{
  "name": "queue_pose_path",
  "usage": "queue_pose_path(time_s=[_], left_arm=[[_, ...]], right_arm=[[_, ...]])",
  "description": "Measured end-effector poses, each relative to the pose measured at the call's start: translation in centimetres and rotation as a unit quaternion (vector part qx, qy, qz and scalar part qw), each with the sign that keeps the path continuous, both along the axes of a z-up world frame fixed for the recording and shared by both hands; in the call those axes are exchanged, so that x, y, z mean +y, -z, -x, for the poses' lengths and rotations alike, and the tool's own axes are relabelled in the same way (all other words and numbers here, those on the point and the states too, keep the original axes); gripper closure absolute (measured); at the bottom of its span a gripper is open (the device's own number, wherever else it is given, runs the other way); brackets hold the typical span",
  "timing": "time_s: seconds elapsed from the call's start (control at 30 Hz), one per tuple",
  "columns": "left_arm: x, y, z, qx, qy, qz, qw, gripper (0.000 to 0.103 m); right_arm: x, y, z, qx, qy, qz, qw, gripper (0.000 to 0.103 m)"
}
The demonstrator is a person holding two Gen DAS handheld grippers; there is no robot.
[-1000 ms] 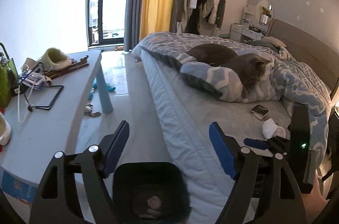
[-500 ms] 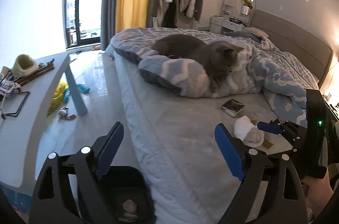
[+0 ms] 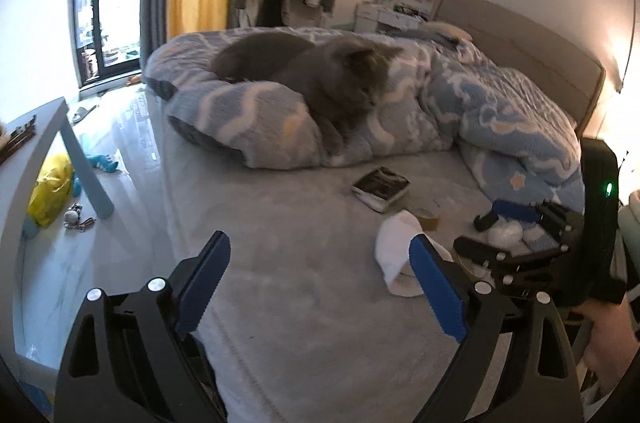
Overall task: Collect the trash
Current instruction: 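Grasp the white cloth on the bed with the left tool while the right reaches the clear plastic bag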
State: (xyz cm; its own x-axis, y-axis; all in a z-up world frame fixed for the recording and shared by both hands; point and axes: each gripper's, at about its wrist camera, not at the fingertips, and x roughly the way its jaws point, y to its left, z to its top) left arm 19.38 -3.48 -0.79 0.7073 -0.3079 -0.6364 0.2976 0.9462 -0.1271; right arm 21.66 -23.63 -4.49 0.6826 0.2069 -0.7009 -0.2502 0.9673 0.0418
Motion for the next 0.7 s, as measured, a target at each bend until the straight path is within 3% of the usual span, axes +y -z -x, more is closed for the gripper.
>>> queue_pose_path(time_s=[0.3,0.47,0.7], left_arm=[[-4.2,2.0,-1.6,0.024,0.033,0.001,0.9992,0.01],[-5.6,3.3,-3.2,0.056,0.043,0.024,0.9973,0.009],[-7.5,5.7,-4.6,0.09,0.048,0.002,0.9948,0.009]], right_arm=[[-5.4,1.0,-0.8,0.017,0.039,-0.003,0.999,0.012],[-7.1,1.6,-1.1,0.028,0.044,0.007,0.999,0.012],[-8.7,3.1,-2.3,0.061,0.048,0.002,0.997,0.012]])
